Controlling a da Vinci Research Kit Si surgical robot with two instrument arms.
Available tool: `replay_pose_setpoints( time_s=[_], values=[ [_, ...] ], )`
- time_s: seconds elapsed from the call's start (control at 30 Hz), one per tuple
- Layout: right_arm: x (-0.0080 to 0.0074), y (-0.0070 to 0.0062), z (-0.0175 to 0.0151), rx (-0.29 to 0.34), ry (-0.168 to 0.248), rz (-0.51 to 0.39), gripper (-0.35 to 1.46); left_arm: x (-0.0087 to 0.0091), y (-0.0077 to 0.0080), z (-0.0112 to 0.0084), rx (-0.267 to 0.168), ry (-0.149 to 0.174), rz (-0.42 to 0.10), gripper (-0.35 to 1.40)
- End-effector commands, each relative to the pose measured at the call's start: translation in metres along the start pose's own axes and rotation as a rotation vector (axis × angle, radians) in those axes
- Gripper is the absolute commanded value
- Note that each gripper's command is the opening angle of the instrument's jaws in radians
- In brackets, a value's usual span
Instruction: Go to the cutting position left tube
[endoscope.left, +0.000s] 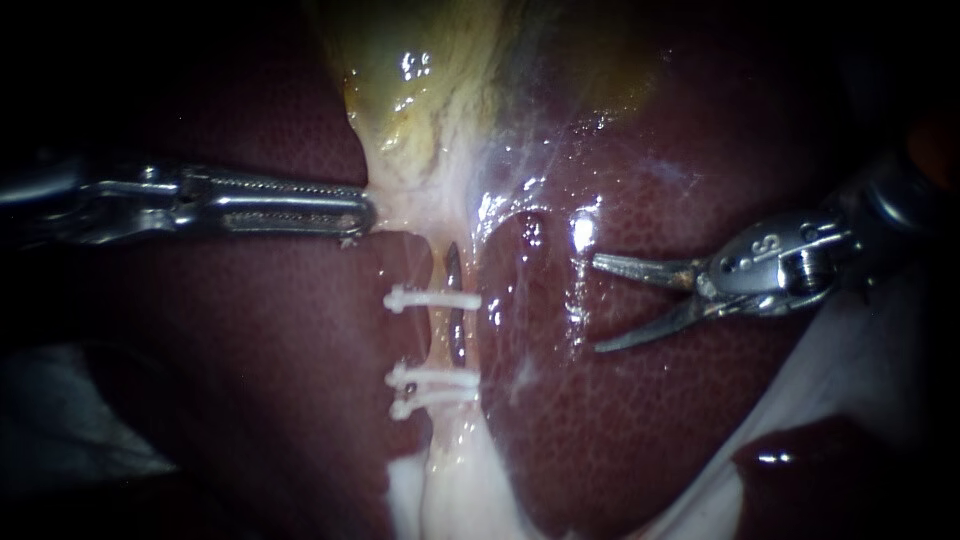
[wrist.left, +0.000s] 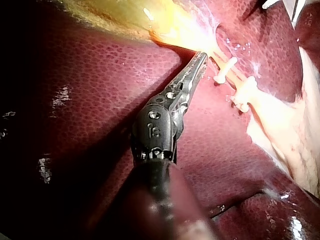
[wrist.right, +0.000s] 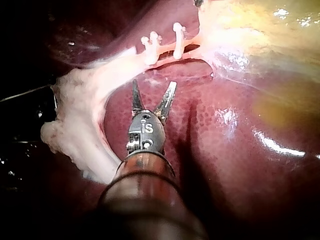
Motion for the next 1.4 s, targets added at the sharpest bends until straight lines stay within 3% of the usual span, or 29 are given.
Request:
replay_pose_setpoints(
  time_s=[0.03,0.2,0.4,0.5,0.63,0.97,1.17,1.4],
  values=[
    [0.0000,0.0000,-0.0001,0.000,0.000,-0.001,1.44,0.0001,0.0000,-0.0001,0.000,0.000,0.000,-0.35],
    [0.0000,0.0000,-0.0001,0.000,0.000,-0.001,1.44,0.0013,0.0003,-0.0020,-0.016,-0.004,-0.007,-0.35],
    [0.0001,-0.0001,0.0000,0.005,0.001,-0.001,1.44,0.0032,0.0008,-0.0058,0.003,0.009,-0.019,-0.35],
    [0.0003,-0.0004,0.0006,0.026,0.007,-0.002,1.44,0.0035,0.0011,-0.0066,0.006,0.015,-0.016,-0.35],
    [0.0006,-0.0011,0.0024,0.062,0.034,-0.011,1.44,0.0036,0.0014,-0.0064,0.009,0.016,-0.017,-0.35],
    [0.0010,-0.0036,0.0092,0.148,0.056,0.045,1.44,0.0036,0.0016,-0.0063,0.010,0.016,-0.017,-0.35],
    [0.0012,-0.0035,0.0128,0.184,0.077,0.076,1.44,0.0036,0.0017,-0.0063,0.011,0.017,-0.012,-0.35],
    [0.0006,-0.0029,0.0162,0.226,0.084,0.109,1.44,0.0037,0.0019,-0.0063,0.012,0.017,-0.012,-0.35]
  ],
)
